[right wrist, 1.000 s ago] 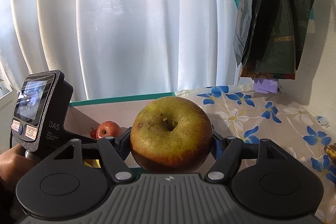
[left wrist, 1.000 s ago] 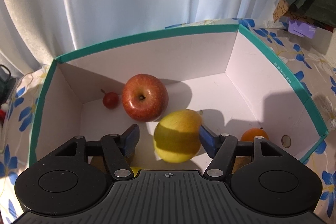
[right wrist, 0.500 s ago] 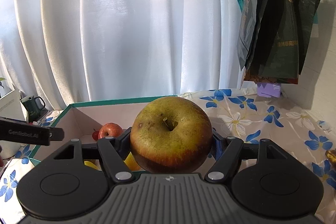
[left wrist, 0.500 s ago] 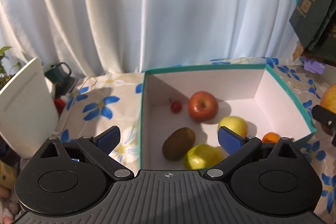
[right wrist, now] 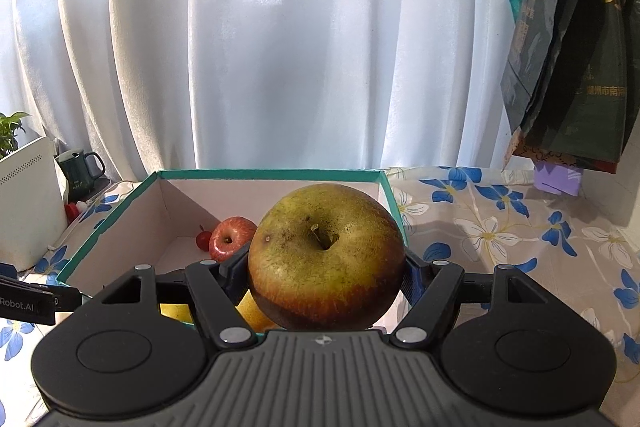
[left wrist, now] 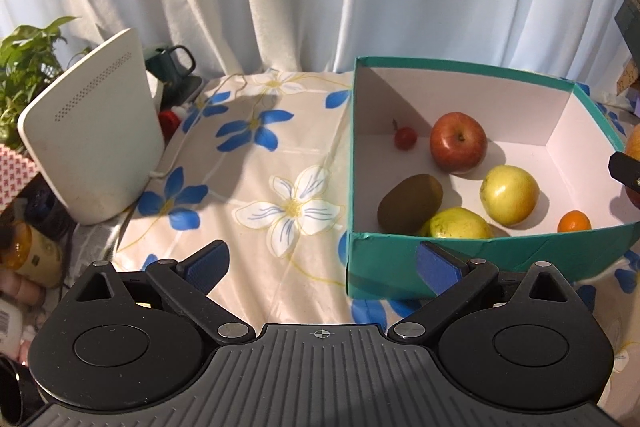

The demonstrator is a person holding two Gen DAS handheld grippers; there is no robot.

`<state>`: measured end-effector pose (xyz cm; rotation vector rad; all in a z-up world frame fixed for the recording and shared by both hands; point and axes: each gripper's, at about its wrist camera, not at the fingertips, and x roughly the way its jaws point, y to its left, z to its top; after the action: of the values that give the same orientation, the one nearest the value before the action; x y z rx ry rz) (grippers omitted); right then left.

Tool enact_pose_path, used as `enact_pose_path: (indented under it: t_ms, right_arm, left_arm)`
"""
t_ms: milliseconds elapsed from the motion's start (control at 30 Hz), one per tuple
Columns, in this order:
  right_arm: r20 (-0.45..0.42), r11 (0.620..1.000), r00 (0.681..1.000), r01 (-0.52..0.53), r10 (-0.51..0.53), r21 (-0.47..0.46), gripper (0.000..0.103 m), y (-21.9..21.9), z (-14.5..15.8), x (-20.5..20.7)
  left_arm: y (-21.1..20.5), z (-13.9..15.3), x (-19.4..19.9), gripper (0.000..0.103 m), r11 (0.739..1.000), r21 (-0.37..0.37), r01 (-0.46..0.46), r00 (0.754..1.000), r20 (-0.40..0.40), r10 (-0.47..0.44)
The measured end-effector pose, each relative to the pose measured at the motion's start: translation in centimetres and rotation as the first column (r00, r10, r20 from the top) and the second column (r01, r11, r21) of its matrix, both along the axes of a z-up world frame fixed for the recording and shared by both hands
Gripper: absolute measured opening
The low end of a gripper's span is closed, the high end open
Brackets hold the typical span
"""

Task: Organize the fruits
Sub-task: 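Lower the large green-red apple into the box and open the right tool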

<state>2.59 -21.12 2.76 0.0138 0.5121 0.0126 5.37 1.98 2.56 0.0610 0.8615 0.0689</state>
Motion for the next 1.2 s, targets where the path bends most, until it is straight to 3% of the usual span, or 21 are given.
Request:
enact_pose_path:
  t_ms: [900,1200]
  right_arm:
    - [-0.133,0.994,0.988,-0.088,0.079,-0.059,0.072,1.9,-3.3,3.8]
    - [-0.245,0.994,0.963,-0.107,0.108,0.017,0.072,1.8,-4.1,5.5]
  left_arm:
    - [0.2,-1.4,0.7,0.102,1.0,0.03,0.006,0.999,-0.054,-0.004]
    - [0.2,-1.7,0.7,0.102,0.999,0.033,0.011,0.998,-0.068,-0.008]
